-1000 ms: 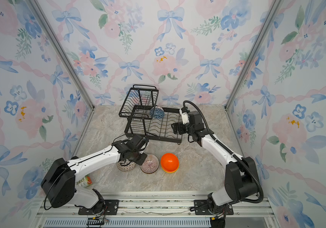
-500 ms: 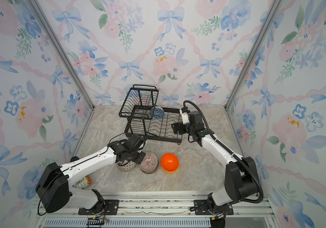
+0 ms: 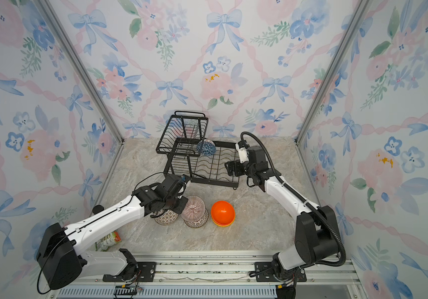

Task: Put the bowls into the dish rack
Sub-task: 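Lift the pink striped bowl and tilt it toward the rack with the left gripper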

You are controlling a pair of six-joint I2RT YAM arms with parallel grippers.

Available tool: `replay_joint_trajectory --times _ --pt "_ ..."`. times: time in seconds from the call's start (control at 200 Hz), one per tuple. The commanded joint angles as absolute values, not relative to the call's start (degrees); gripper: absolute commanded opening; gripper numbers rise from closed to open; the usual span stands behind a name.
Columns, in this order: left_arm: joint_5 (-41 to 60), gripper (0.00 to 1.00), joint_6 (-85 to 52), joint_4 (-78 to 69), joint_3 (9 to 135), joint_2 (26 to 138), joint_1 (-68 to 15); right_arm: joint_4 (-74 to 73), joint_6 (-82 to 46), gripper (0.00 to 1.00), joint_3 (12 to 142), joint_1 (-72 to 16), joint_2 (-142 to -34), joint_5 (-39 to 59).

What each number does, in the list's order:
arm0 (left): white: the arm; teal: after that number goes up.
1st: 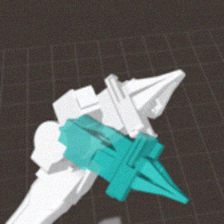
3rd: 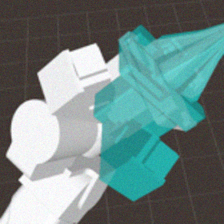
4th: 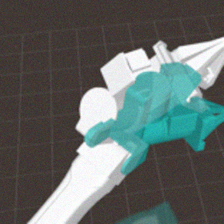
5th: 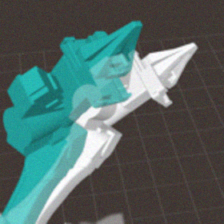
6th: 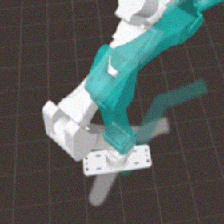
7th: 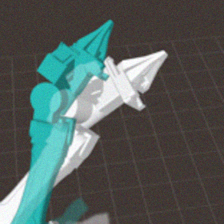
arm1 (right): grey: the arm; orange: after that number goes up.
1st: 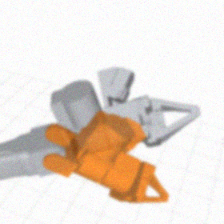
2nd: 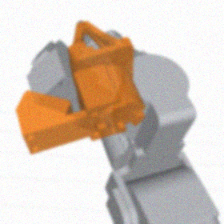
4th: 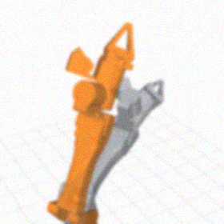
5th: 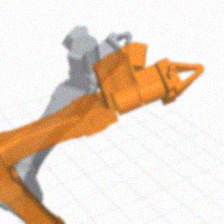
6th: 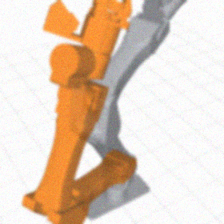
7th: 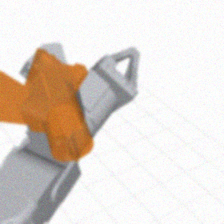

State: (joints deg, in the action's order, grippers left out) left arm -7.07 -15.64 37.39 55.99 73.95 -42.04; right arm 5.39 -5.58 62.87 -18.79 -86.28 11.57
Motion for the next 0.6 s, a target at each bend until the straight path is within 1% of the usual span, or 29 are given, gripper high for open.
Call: replay_joint_trajectory --times 0.0,0.37,0.595 --pt "-8.0 0.00 -16.3 36.1 58.7 71.4 -42.4 6.4 -5.7 0.97 63.0 -18.4 -85.3 12.9" --pt "-8.4 0.00 -16.7 35.4 61.1 68.6 -42.4 7.5 -5.6 0.97 63.0 -18.3 -83.9 14.0" --pt "-8.1 0.00 -15.9 30.7 61.8 68.6 -41.8 9.1 -6.3 0.97 65.3 -18.3 -83.9 16.0"
